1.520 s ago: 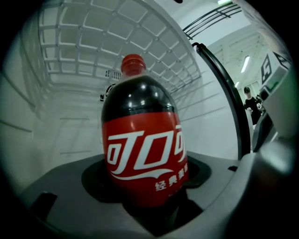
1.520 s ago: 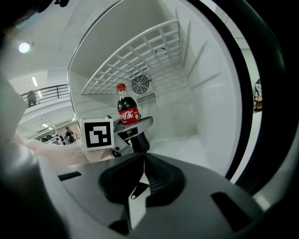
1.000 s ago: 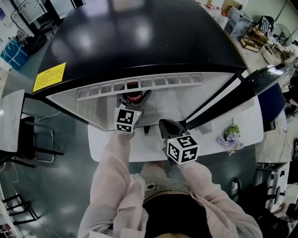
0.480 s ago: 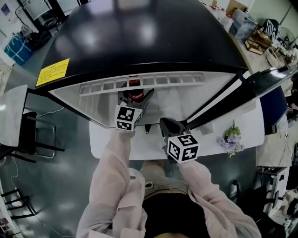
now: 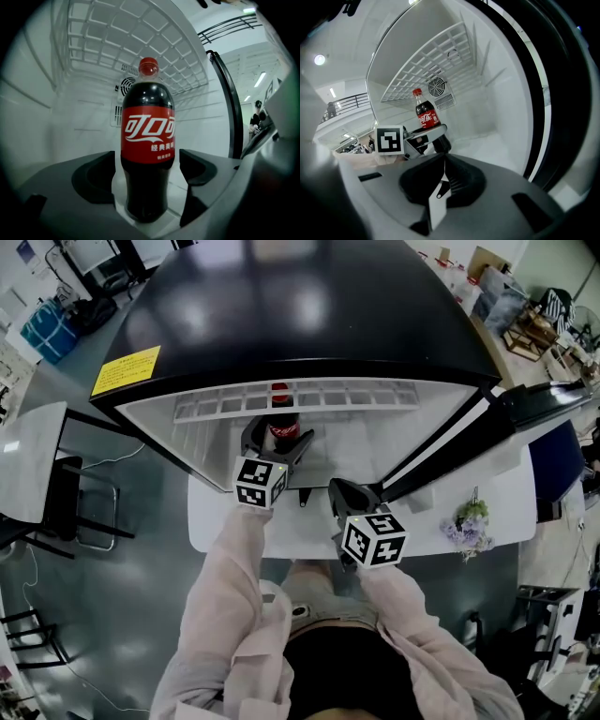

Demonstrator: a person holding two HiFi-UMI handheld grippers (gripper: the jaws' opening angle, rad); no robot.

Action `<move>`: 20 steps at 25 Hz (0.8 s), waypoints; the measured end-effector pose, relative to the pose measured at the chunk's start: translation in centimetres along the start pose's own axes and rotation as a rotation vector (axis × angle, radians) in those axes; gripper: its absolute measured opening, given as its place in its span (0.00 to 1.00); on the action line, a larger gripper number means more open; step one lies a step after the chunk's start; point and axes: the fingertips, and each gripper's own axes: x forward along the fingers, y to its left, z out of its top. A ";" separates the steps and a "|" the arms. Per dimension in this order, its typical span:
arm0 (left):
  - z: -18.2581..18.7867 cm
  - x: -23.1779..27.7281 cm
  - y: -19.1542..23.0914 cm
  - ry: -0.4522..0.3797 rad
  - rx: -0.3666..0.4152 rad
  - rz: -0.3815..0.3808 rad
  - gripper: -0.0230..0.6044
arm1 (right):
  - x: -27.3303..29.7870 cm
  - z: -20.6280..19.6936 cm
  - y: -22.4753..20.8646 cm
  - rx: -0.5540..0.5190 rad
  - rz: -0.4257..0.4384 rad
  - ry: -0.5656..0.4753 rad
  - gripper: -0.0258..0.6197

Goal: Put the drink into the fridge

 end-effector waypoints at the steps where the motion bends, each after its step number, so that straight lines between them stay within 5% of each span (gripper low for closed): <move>1: -0.4 -0.3 0.0 0.014 -0.010 0.005 0.70 | -0.1 -0.1 0.1 0.003 0.004 -0.001 0.06; 20: -3.9 -6.8 -1.3 0.110 -0.151 0.114 0.70 | -2.3 -0.2 0.4 0.013 0.008 -0.034 0.06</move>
